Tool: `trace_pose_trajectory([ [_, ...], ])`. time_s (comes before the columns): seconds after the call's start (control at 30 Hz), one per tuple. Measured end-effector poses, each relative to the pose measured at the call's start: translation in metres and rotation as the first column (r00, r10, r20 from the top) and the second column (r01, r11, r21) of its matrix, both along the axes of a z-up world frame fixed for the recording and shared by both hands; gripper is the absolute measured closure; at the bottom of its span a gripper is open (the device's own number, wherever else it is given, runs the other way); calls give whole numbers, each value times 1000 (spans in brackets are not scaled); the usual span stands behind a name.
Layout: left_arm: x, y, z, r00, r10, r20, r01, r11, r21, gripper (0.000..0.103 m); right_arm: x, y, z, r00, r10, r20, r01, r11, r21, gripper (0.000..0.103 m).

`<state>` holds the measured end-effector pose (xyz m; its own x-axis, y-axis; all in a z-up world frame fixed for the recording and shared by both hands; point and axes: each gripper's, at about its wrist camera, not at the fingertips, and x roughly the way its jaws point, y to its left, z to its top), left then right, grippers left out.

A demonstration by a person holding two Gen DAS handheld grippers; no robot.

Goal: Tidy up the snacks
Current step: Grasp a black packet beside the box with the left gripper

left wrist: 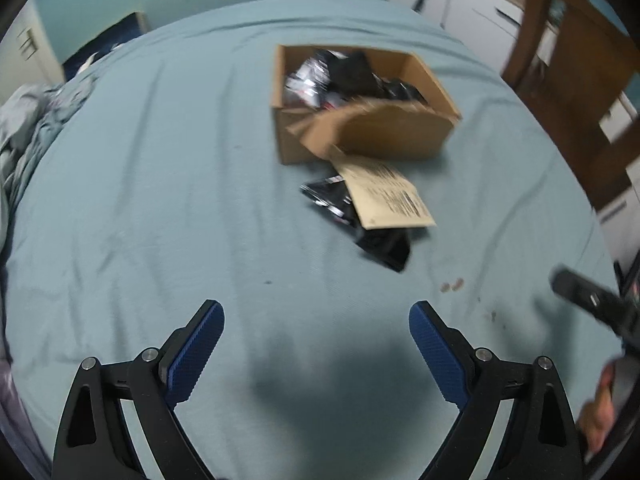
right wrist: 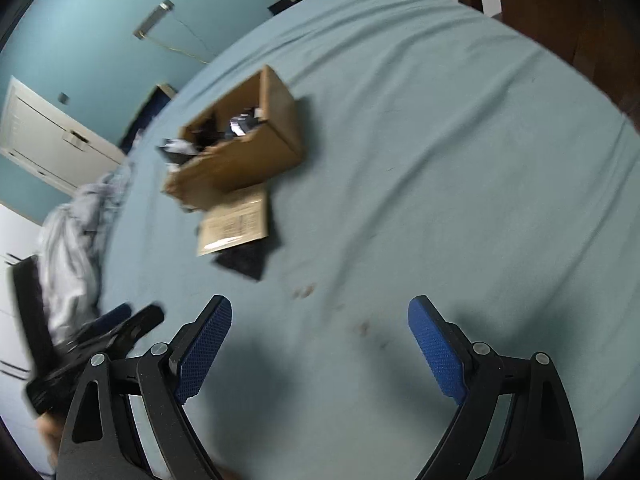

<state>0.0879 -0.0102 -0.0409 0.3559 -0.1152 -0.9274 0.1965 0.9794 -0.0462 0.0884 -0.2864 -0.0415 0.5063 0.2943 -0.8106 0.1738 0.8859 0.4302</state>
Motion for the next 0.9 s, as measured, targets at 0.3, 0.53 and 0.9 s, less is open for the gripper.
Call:
trace_pose_trajectory([
  [0.3, 30, -27, -37, 1000, -22, -19, 22, 1000, -11, 8, 23, 11, -18, 999, 48, 1, -47, 997, -56, 13],
  [0.53, 54, -49, -56, 999, -43, 15, 43, 999, 15, 8, 24, 22, -16, 997, 80, 21, -77, 988, -133, 13],
  [0.9, 72, -29, -59, 997, 0, -75, -10, 991, -136, 70, 25, 24, -16, 996, 91, 24, -85, 980, -178, 13],
])
